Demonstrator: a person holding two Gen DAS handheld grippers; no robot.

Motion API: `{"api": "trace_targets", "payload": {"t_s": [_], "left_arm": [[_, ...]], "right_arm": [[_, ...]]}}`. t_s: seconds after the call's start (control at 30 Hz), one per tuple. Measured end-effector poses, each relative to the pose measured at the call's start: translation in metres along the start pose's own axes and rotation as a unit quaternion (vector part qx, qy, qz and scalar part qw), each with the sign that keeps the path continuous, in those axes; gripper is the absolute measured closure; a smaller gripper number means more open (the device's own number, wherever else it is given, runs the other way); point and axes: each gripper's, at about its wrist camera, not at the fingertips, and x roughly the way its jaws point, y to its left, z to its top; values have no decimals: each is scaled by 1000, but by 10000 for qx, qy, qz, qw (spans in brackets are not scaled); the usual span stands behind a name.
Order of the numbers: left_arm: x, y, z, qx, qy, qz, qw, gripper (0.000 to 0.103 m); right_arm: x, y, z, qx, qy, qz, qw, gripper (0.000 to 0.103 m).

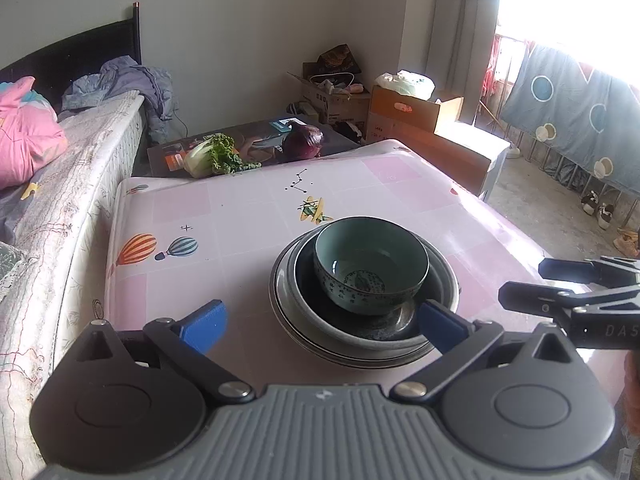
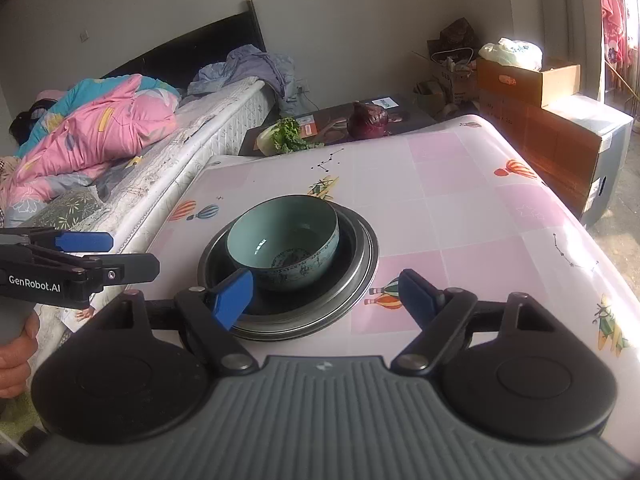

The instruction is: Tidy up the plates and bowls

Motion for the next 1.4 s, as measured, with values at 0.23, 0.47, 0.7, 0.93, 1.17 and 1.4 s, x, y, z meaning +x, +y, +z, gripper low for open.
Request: {"api": "trace_targets", "payload": {"t_s": [0.23, 0.47, 0.7, 0.93, 1.17, 1.4], "left_arm": [[-9, -3, -14, -264, 13, 69, 9996, 0], [-5, 2, -32, -382, -30, 733, 9966, 0], [-4, 3, -40, -487, 100, 886, 9948, 0], [6, 10, -40, -725, 688, 984, 9901, 0], [9, 7, -36, -753, 863, 1190, 9863, 0], [10, 2, -33, -739, 967, 1333, 9836, 0]], "right_arm": [[-30, 27, -10, -646, -361, -332, 9967, 1], [-40, 31, -22, -495, -392, -429, 9971, 1], [-34, 38, -27, -438, -259, -530, 9973, 1], [-20, 37, -23, 74, 27, -495, 9987, 1], [-8, 33, -16, 352, 319, -184, 9987, 1], [0, 38, -9, 226, 428, -189, 9986, 1]]}}
